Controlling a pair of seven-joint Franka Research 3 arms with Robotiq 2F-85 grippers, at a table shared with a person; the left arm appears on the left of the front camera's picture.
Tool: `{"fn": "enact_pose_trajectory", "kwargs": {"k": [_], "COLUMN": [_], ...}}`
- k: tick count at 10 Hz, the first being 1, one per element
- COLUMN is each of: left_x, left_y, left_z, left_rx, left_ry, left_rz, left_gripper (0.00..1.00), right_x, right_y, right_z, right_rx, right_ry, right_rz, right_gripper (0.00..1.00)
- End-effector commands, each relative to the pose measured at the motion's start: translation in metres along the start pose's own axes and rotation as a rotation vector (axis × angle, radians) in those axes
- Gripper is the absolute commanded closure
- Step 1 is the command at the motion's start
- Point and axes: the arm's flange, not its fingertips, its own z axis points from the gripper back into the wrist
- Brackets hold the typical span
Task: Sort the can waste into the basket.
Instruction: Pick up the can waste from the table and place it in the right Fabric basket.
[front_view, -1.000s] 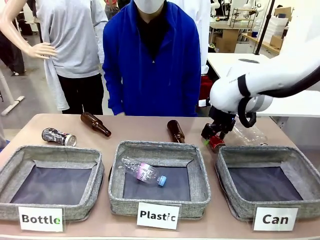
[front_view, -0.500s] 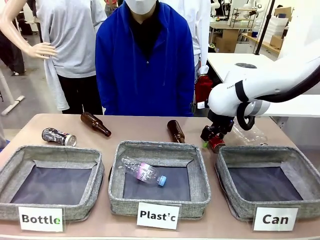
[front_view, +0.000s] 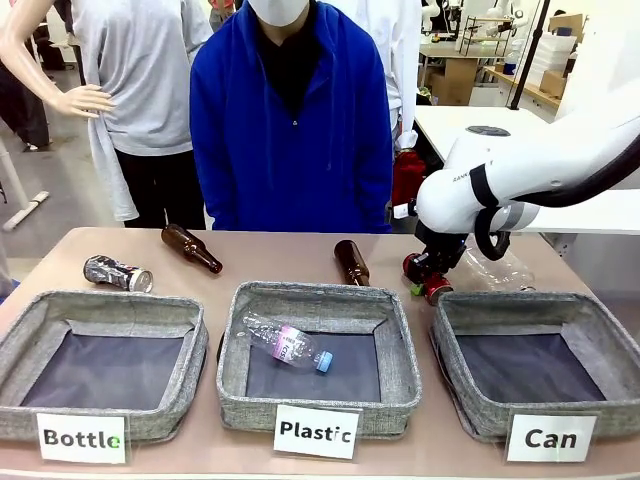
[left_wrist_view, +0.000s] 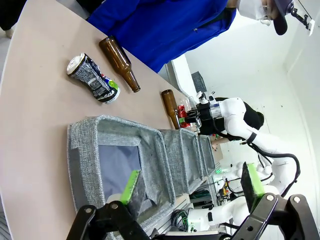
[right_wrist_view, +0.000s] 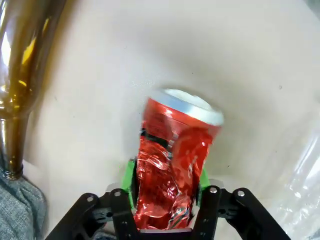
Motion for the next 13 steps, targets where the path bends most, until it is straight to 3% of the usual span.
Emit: {"fn": "enact_pose_trajectory", "kwargs": {"k": [1,6,8,10,12,13], "left_x": [0.0,0.0,0.0,0.0,0.0,0.0], "left_y": [-0.001,-0.001,-0.001,-0.001,-0.001,-0.001], "left_z": [0.002,0.002,0.002,0.002,0.002,0.002], "left_rx": [-0.014,-0.014,-0.014,-0.014,-0.014,-0.014], "left_ry": [-0.001,-0.001,-0.001,-0.001,-0.001,-0.001], "left_rz": [-0.024,-0.024,-0.024,-0.024,-0.024,-0.024], "left_gripper": [0.0,0.0,0.0,0.0,0.0,0.0], "right_x": [-0.001,-0.001,-0.002,-0.012,-0.055,-0.085], "right_y": [0.002,0.001,-0.002,0.003,0.007,0.006], "right_z": [0.001,0.016,0.053,0.117,0.183,0.204], "right_rx": [-0.017,-0.019,-0.053,-0.078,-0.014,0.005], "right_ry": [0.019,-0.01,-0.058,-0.078,0.032,0.141], "right_rz": [-0.025,-0.014,0.006,0.053,0.243,0.354], "right_gripper": [1.0,1.0,1.0,1.0,1.0,1.0]}}
